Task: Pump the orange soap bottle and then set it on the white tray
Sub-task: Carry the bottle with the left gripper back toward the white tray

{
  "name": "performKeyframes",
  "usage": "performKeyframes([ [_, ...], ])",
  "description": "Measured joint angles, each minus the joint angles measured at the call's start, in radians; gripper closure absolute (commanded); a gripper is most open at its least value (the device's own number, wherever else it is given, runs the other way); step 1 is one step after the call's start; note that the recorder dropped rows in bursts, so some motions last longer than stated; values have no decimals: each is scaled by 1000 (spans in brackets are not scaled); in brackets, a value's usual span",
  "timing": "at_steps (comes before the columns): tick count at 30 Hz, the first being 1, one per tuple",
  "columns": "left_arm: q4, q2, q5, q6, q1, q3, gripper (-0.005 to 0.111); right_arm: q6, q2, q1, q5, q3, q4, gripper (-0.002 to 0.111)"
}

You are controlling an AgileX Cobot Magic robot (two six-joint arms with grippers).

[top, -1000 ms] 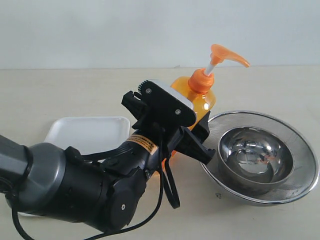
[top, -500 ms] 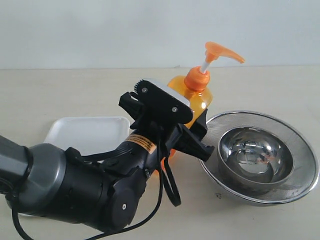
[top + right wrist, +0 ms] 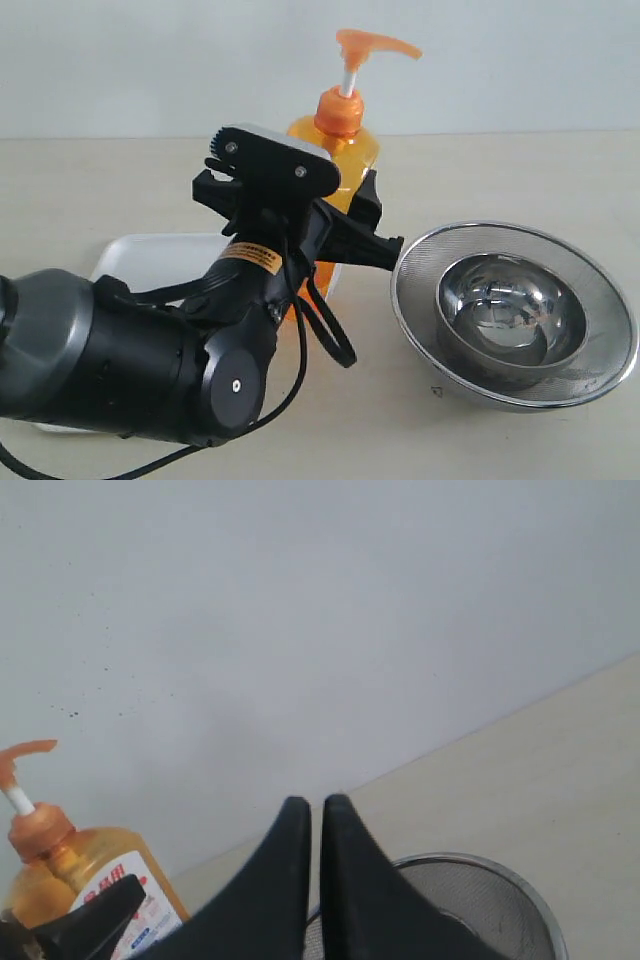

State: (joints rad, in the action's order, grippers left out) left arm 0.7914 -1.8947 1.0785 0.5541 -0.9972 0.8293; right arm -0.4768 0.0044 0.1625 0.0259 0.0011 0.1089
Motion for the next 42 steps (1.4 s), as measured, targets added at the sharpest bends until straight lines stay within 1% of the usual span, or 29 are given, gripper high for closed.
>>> performKeyframes([
  [3, 5, 38, 0, -9, 0, -15, 102, 0, 0, 0, 0, 0, 0, 108],
  [7, 16, 100, 3, -27, 0, -66, 102, 0, 0, 0, -2, 0, 0, 108],
  [11, 23, 177, 12, -30, 0, -129, 102, 36, 0, 0, -77, 0, -19, 108],
  [15, 24, 275, 25, -25, 0, -202, 102, 208, 0, 0, -162, 0, -73, 108],
  [20, 57, 380, 29, -1, 0, -270, 102, 486, 0, 0, -177, 0, -87, 108],
  [23, 86, 427, 32, 22, 0, -306, 102, 581, 0, 0, -185, 0, -94, 108],
  [25, 102, 445, 41, 26, 0, -330, 102, 601, 0, 0, -215, 0, -94, 108],
  [31, 137, 488, 52, 16, 0, -392, 102, 622, 0, 0, -382, 0, -98, 108],
  [39, 171, 517, 63, -44, 0, -462, 102, 633, 0, 0, -376, 0, -109, 108],
  [41, 185, 517, 63, -68, 14, -471, 102, 633, 0, 0, -372, 0, -109, 108],
  [42, 187, 517, 63, -88, 37, -474, 102, 633, 0, 0, -370, 0, -115, 108],
])
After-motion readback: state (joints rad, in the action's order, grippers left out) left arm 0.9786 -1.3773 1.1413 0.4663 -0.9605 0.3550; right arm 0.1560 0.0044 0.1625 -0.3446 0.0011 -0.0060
